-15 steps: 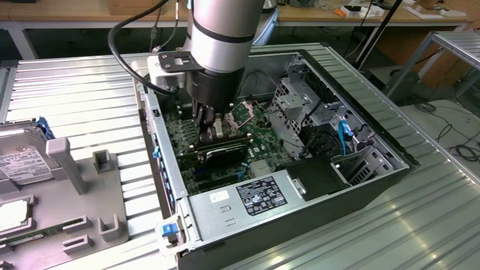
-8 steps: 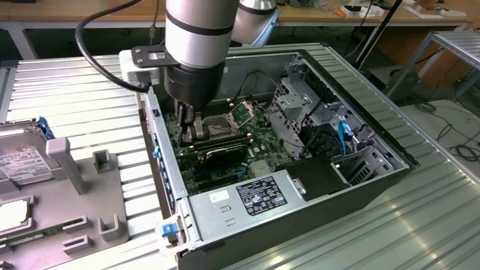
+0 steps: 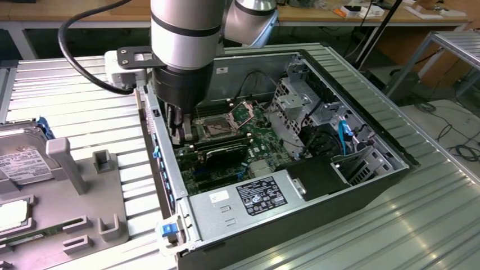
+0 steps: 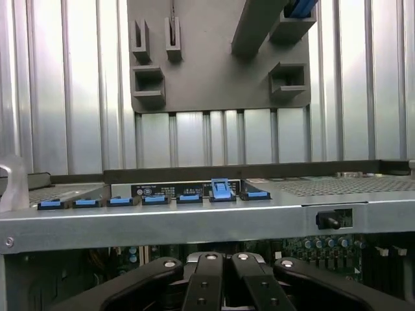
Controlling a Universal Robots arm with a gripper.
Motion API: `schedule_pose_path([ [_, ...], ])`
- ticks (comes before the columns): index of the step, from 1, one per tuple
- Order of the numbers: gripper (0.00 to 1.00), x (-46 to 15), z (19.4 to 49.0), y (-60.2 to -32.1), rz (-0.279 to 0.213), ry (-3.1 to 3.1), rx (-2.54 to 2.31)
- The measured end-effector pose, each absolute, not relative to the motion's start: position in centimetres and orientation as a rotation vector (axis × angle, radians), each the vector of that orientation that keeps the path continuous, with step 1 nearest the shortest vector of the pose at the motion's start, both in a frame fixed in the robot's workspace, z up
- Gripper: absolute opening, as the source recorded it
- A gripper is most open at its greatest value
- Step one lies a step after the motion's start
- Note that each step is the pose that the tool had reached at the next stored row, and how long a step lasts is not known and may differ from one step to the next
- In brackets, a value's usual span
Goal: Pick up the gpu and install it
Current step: 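Press down on the gpu until it lock into place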
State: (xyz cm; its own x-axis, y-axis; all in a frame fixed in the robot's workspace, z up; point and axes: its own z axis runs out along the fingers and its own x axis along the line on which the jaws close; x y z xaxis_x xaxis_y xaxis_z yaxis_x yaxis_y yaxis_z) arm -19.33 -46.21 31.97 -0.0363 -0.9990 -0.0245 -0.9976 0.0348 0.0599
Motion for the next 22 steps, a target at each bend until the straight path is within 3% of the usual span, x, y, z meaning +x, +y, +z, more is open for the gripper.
schedule_pose_path([
  [13,0.11,-19.3,30.4,-46.2,-0.114,-2.274,2.148],
  [22,0.11,-18.8,31.6,-45.6,-0.117,-2.277,2.144],
])
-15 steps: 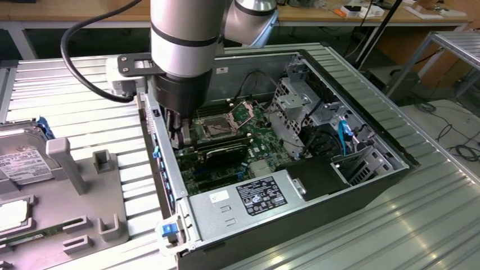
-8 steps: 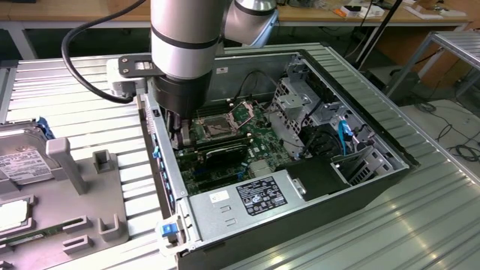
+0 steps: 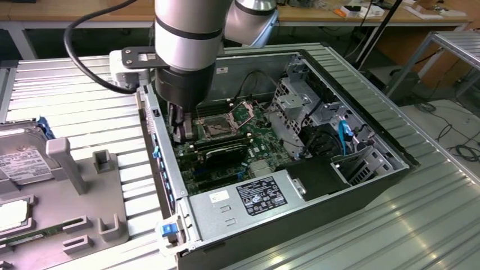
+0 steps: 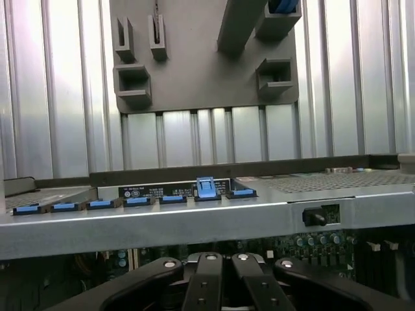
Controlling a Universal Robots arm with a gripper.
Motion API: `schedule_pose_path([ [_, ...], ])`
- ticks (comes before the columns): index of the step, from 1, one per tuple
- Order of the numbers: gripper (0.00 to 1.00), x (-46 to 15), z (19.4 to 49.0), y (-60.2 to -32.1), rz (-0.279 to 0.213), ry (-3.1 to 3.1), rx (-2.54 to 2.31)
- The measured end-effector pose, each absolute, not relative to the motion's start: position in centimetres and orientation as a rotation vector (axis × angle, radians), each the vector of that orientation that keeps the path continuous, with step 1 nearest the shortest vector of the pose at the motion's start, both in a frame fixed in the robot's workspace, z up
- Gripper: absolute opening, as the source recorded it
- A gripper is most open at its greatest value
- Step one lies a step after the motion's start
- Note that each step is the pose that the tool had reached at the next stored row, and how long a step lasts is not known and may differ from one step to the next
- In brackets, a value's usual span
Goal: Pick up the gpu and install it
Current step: 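Press down on the gpu until it lock into place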
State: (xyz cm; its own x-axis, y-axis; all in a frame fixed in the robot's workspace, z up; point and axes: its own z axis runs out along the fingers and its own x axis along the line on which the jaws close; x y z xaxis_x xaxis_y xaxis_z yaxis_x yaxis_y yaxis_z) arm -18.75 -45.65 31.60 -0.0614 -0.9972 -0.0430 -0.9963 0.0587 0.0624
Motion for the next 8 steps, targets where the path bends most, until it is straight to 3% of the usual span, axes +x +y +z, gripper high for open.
schedule_pose_path([
  [8,0.11,-13.3,31.6,-45.0,-0.123,-2.279,2.146],
])
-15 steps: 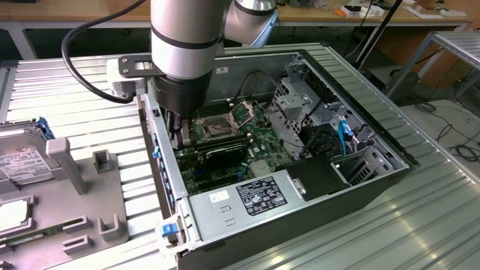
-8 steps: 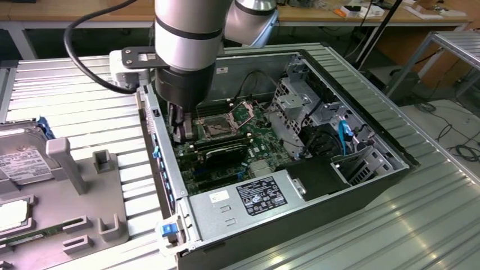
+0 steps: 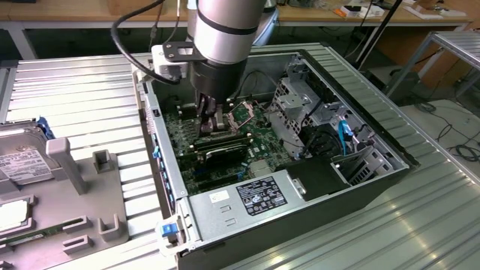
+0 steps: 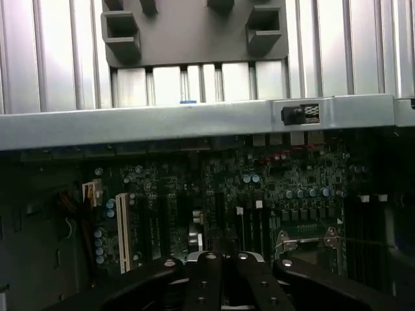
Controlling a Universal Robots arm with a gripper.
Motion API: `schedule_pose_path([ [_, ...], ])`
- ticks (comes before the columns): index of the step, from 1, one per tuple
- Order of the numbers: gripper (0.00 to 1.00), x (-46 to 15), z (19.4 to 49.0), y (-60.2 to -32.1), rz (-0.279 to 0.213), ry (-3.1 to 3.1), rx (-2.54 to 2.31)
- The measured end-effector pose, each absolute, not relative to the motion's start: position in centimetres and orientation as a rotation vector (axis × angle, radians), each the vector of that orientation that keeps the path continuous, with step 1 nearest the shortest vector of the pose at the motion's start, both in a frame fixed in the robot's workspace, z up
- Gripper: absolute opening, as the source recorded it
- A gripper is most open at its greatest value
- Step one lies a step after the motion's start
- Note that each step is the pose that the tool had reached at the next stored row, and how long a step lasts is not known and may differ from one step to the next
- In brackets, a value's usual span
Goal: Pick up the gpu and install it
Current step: 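Press down on the gpu until it lock into place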
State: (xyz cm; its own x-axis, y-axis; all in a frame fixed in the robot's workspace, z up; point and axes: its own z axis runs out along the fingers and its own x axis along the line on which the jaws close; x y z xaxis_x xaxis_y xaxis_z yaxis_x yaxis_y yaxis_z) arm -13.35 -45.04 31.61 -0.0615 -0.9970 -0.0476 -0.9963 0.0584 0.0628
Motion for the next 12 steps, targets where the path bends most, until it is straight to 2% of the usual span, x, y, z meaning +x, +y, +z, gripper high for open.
schedule_pose_path([
  [12,0.11,-6.8,31.6,-45.0,-0.124,-2.280,2.147],
])
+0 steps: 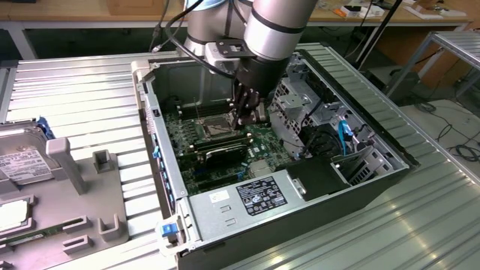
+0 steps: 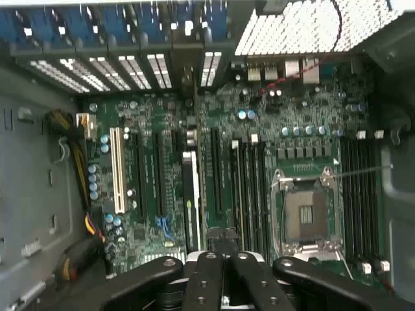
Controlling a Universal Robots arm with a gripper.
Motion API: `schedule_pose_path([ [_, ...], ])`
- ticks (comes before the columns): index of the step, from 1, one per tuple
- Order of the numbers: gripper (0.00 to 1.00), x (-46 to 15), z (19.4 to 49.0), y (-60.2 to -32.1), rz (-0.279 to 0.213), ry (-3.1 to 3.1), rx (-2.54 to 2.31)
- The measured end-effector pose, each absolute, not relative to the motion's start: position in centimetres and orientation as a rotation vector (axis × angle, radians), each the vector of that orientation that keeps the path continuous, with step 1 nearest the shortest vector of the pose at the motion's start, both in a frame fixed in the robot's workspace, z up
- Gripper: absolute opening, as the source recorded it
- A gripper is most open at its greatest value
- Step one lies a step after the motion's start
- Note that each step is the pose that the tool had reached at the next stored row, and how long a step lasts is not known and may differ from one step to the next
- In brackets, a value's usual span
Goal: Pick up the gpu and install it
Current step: 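Press down on the gpu until it lock into place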
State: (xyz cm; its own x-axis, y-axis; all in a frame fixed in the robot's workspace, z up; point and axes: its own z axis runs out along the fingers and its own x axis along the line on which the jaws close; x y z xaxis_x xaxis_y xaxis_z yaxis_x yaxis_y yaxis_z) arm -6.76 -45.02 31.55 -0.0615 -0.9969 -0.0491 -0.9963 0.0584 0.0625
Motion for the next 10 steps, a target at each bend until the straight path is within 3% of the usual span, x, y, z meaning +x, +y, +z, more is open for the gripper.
schedule_pose_path([
  [10,0.11,-6.76,31.55,-45.02,-0.124,-2.292,2.135],
])
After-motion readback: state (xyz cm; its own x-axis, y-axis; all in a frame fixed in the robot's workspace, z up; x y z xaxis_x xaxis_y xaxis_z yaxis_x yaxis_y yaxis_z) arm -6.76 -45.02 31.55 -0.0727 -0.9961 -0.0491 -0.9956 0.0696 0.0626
